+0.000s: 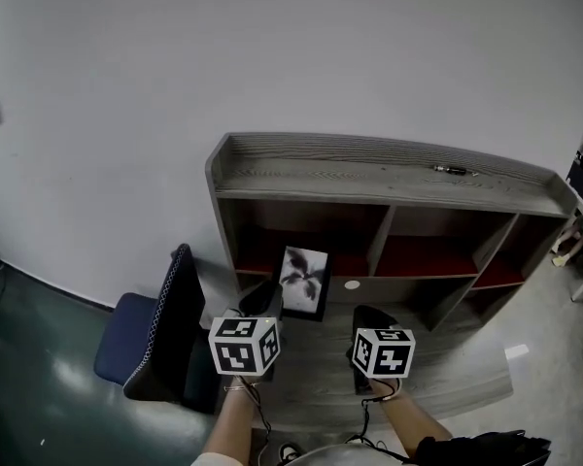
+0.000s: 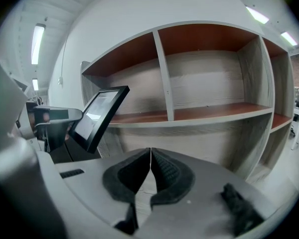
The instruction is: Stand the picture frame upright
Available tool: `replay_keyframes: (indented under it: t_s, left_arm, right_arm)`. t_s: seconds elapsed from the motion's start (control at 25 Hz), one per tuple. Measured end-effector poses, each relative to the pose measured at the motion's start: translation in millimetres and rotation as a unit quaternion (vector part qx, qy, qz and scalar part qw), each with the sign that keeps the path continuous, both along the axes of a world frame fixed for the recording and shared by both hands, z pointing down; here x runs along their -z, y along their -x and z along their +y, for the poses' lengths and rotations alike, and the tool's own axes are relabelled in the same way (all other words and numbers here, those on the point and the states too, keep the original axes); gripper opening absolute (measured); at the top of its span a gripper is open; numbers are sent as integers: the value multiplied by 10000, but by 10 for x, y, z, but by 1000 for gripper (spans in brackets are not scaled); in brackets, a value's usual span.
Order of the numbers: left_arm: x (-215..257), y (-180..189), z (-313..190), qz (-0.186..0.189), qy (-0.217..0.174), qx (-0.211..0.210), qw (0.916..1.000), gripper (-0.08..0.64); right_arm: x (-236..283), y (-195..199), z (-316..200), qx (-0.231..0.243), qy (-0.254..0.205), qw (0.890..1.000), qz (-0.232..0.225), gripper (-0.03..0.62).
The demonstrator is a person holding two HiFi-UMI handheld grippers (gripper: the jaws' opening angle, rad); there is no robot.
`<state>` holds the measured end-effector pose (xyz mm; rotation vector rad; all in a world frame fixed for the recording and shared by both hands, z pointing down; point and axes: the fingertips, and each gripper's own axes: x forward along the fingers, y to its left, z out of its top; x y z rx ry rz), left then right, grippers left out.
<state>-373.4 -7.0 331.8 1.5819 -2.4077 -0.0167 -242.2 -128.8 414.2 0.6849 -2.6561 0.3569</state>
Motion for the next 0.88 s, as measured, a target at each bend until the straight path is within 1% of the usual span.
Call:
replay_keyframes:
  t_s: [0.12, 0.32, 0.64, 0.76, 0.88]
  left_arm:
    - [130, 13, -110, -119, -78, 26, 9999, 75]
    - [270, 39, -234, -213, -195, 140, 9995, 75]
    - [373, 167, -423, -254, -365, 320, 9985, 75]
    - [426, 225, -491, -190, -484, 343, 9981, 75]
    - [491, 254, -572, -244, -554, 353, 9975, 75]
  right_arm:
    - [70, 34, -31, 38, -22, 10000, -68, 32]
    - [160, 66, -109, 41, -19, 9998, -186, 32]
    - [188, -11, -256, -35, -30, 9997, -233, 32]
    - [144, -42, -293, -72, -15, 9998, -202, 32]
    - [103, -67, -333, -108, 21, 9998, -169, 32]
